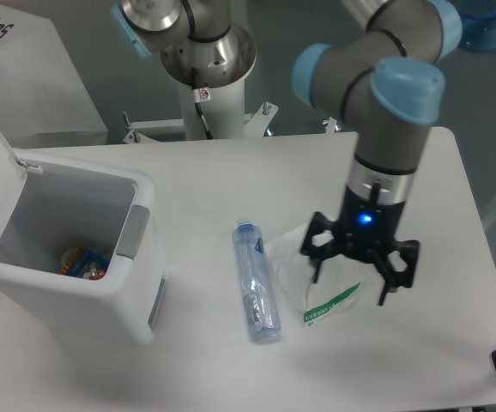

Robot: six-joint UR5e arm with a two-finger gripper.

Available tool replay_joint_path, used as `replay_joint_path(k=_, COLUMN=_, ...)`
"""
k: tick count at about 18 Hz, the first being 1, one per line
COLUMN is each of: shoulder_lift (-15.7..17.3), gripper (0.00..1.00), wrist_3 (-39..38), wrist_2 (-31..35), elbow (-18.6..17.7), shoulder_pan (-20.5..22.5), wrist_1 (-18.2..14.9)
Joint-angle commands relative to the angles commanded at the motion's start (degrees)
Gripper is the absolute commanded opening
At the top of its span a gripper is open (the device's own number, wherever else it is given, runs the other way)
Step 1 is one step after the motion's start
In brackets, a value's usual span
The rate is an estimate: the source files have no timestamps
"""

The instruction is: Open the trash can

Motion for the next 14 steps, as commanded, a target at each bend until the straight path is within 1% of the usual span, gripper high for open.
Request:
replay_joint_path(k=2, shoulder_lift=-0.4, gripper=1.0, wrist_3=5.4, wrist_2=2.6, elbow=-0.1, shoulder_pan=0.0, wrist_1=-0.8)
replay_joint_path(k=4, shoulder_lift=-0.9, gripper=1.0, wrist_3=7.6, wrist_2=5.5, elbow=-0.1, shoulder_pan=-0.3, wrist_1=-1.7)
replay_joint_path(k=6, shoulder_lift=-1.0, gripper=1.0, wrist_3=8.0, wrist_2=8.0, elbow=-0.2, shoulder_pan=-0.6, wrist_1=-2.4)
replay_joint_path(k=9, shoulder_lift=-1.5, gripper=1.0, wrist_3=7.9, wrist_2=8.3, elbow=-0.2, shoulder_pan=-1.1, wrist_1=-2.0)
replay_joint_path(k=11, shoulder_lift=-2.2, gripper=1.0, wrist_3=8.0, wrist_2=8.3, elbow=0.5, shoulder_pan=-1.2, wrist_1=-1.8)
replay_joint_path(k=14, shoulder_lift=-2.4, gripper=1.0, wrist_3=8.0, wrist_2=8.3, elbow=0.4, shoulder_pan=-1.1, wrist_1=-1.8)
